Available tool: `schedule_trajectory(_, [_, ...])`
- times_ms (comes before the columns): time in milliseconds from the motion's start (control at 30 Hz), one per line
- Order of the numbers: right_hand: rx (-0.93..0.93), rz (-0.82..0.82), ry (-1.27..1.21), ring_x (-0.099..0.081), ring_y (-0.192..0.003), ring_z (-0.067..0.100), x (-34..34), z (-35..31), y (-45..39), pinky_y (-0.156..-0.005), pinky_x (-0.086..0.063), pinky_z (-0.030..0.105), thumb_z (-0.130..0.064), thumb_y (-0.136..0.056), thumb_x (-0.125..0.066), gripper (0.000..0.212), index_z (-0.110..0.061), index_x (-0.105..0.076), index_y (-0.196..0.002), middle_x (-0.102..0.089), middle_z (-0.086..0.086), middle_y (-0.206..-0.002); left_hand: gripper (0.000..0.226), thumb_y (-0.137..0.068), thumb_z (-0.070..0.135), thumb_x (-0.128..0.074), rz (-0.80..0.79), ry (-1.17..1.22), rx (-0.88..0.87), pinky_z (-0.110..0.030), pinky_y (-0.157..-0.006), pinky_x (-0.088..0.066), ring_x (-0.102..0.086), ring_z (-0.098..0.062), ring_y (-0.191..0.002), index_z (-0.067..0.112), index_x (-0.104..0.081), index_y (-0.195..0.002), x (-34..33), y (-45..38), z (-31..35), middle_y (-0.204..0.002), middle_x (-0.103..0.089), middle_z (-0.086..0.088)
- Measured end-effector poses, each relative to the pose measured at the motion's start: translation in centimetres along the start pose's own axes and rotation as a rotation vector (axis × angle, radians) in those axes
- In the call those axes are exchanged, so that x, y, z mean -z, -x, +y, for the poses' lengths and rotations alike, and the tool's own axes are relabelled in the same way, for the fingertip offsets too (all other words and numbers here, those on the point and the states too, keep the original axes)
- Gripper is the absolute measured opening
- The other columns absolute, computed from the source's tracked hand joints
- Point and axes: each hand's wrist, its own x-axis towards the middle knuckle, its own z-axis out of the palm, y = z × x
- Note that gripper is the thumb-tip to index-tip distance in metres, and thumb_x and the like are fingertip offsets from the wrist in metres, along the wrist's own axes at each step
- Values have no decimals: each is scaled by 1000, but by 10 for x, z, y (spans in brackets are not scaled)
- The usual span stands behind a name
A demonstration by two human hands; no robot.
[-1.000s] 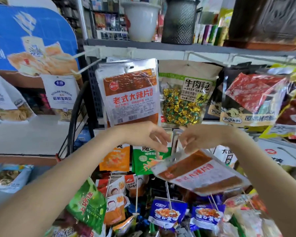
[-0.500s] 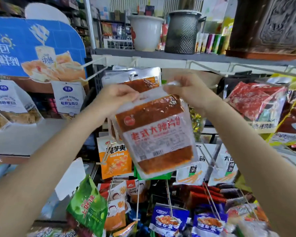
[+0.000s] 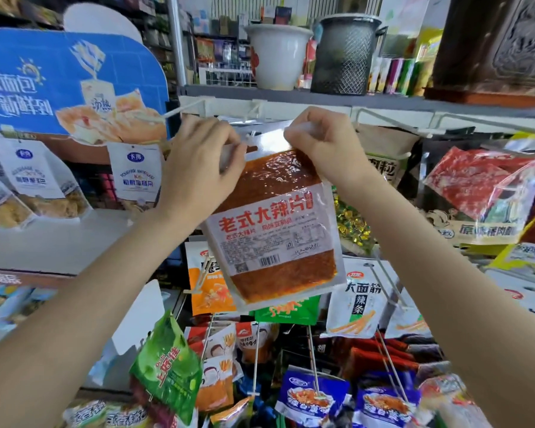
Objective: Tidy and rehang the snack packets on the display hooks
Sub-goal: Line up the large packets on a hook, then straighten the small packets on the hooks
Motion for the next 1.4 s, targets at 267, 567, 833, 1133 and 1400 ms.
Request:
schedule_trajectory(267, [-88,21,-103,-58,-77,21,-1,3,-10,-78,-51,41,-9,-85,-59,21,-21,-55,-68,-57,-2,-68,29,-94,27,-40,13,56,61,-28,-89,-27,-58,-25,-91,5,-60,-97,-10,-3,4,-95,-66,-8])
schedule_trajectory(567, [-185,227,156,-55,-94,18,-18,20,-15,-88,-49,34,-5,-91,-45,23,-4,-58,-110,-61,10,-104,43,-80,10,-46,-193,-40,27,-44,-108,-27,-32,-29,-128,6,-46,-124,-28,32,-5,-137,-40,-17])
schedule_trajectory(833, [-154,-24,444,-57,-105,17,42,40,42,-93,-43,24,1,-88,-48,30,-6,-58,-115,-63,8,-115,31,-76,14,-40,-294,143,-90,-35,-90,-27,-38,-22,-108,10,-60,-99,-64,71,48,-115,-55,-12])
schedule_trajectory(1133, [-662,-480,581,-54,-115,24,128,143,130,-90,-46,35,1,-94,-40,40,-9,-47,-132,-49,4,-135,39,-91,22,-46,-978,131,-109,-38,-105,-28,-29,-25,-131,16,-48,-129,-138,85,131,-147,-27,-4])
schedule_trajectory(1400, [-610,-552,585,-31,-138,24,107,243,140,-104,-34,29,5,-89,-42,75,-19,-5,-149,-2,0,-158,41,-93,21,-44,-1077,99,-6,-42,-106,-33,-28,-25,-134,11,-46,-132,-165,100,152,-150,-25,-5])
